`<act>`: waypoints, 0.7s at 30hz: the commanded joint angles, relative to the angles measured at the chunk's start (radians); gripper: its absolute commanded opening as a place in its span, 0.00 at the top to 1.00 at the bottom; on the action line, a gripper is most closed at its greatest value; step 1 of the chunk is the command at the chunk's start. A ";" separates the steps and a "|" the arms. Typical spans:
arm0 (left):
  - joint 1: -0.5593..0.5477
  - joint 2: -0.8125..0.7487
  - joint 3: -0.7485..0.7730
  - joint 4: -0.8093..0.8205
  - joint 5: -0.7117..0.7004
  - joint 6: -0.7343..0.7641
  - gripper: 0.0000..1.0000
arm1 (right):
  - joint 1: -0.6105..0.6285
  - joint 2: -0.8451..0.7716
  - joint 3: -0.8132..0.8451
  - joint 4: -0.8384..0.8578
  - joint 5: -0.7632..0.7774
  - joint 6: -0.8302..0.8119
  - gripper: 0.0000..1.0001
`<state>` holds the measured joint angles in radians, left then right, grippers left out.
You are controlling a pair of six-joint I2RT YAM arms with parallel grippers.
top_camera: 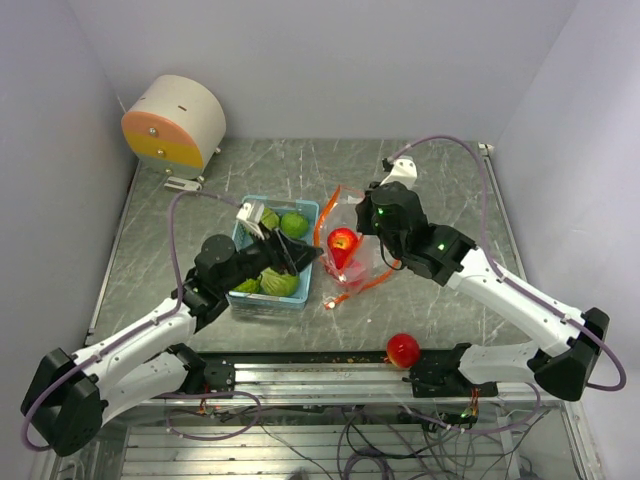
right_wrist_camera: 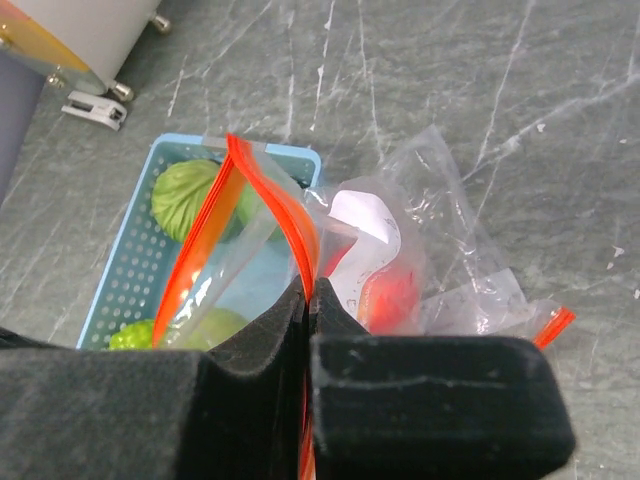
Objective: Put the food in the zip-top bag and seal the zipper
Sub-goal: Place the zipper food storage bag at the center of the board.
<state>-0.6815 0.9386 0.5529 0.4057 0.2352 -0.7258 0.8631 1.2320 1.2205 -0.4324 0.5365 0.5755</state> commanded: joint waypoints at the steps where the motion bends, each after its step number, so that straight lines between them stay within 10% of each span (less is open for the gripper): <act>1: 0.000 -0.050 -0.141 0.220 0.146 -0.145 0.10 | -0.007 0.021 0.017 0.026 0.111 0.051 1.00; 11: -0.003 -0.316 -0.067 -0.105 0.092 -0.075 0.00 | -0.015 0.071 0.029 0.077 0.103 0.113 1.00; 21: -0.003 -0.138 -0.189 0.260 0.128 -0.380 0.02 | -0.015 -0.007 -0.043 0.175 0.147 0.148 1.00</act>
<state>-0.6815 0.7460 0.4191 0.5022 0.3481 -0.9539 0.8516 1.2766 1.2003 -0.3424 0.6365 0.6956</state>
